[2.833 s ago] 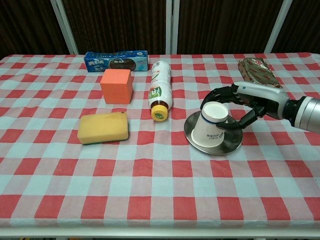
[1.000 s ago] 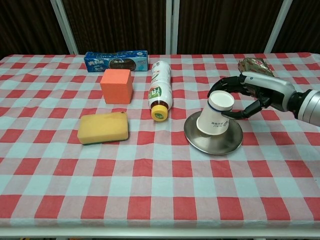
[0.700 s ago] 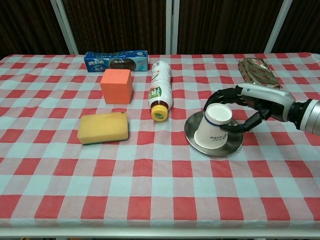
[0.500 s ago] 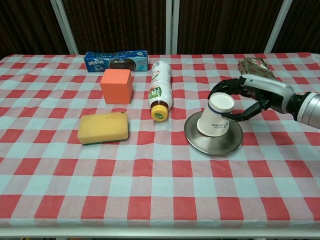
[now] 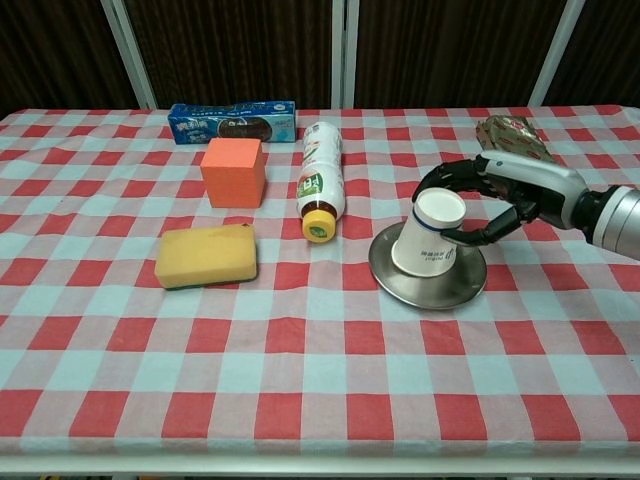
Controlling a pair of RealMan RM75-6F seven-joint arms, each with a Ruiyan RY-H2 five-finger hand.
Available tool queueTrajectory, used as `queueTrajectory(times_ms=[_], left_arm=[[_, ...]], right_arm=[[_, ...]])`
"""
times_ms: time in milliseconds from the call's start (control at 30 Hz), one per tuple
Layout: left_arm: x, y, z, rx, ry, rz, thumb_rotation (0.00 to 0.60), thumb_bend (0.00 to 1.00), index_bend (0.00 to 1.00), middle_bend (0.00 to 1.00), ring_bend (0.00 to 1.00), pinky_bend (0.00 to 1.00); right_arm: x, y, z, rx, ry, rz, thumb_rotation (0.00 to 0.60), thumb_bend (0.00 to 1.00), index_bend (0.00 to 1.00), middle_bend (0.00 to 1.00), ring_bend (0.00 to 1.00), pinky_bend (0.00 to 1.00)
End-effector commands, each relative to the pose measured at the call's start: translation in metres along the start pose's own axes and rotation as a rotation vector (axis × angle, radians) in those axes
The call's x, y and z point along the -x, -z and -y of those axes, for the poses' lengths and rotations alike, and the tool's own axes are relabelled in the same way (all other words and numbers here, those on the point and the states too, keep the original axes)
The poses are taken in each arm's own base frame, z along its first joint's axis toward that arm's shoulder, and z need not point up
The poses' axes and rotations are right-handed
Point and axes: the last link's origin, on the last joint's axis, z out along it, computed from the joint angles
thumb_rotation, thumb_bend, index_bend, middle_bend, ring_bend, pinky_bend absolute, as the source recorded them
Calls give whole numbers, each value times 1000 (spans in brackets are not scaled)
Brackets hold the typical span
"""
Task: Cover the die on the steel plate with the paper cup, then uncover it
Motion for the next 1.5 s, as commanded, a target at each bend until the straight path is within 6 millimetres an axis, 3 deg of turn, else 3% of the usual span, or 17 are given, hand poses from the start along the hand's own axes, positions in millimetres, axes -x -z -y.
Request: queueTrajectory(times_ms=[33, 167, 367, 600, 733, 933, 1133, 1233, 1300, 1367, 1500], left_arm=[[0, 0, 0, -2, 2, -1, 600, 21, 155, 142, 46, 51], [0, -1, -1, 5, -1, -3, 600, 22, 155, 142, 46, 51], [-1, 0, 1, 1, 2, -5, 600, 21, 155, 142, 46, 51], [-1, -1, 0, 3, 0, -4, 600, 21, 155, 142, 46, 51], [-3, -2, -1, 13, 0, -15, 600, 22, 155, 142, 46, 51], [-3, -1, -1, 16, 3, -14, 600, 22, 155, 142, 46, 51], [-3, -1, -2, 18, 3, -16, 600, 21, 155, 142, 46, 51], [-3, 0, -2, 16, 4, -17, 600, 22, 155, 142, 46, 51], [-3, 0, -1, 14, 5, -17, 600, 22, 155, 142, 46, 51], [-3, 0, -1, 15, 5, -16, 600, 22, 155, 142, 46, 51], [-3, -1, -1, 19, 10, -20, 600, 22, 155, 142, 46, 51]], right_arm=[[9, 5, 6, -40, 3, 51, 600, 340, 447, 344, 70, 84], [19, 13, 9, -57, 22, 118, 600, 344, 442, 345, 70, 84], [5, 2, 1, -3, 5, 7, 600, 344, 441, 345, 70, 84], [5, 7, 16, -89, -30, 6, 600, 344, 441, 345, 70, 84], [-18, 7, 19, -100, -42, -95, 600, 344, 441, 345, 70, 84], [-58, -8, 4, 26, -22, -223, 600, 342, 420, 329, 70, 84], [-61, -23, -10, 139, 41, -223, 600, 343, 342, 302, 67, 84], [-56, -26, -15, 177, 71, -184, 600, 340, 214, 256, 28, 67], [-54, -25, -16, 184, 86, -166, 600, 323, 61, 199, 3, 37], [-55, -23, -16, 182, 91, -167, 600, 310, 3, 159, 0, 21], [-64, -9, -11, 149, 104, -199, 600, 308, 0, 108, 0, 8]])
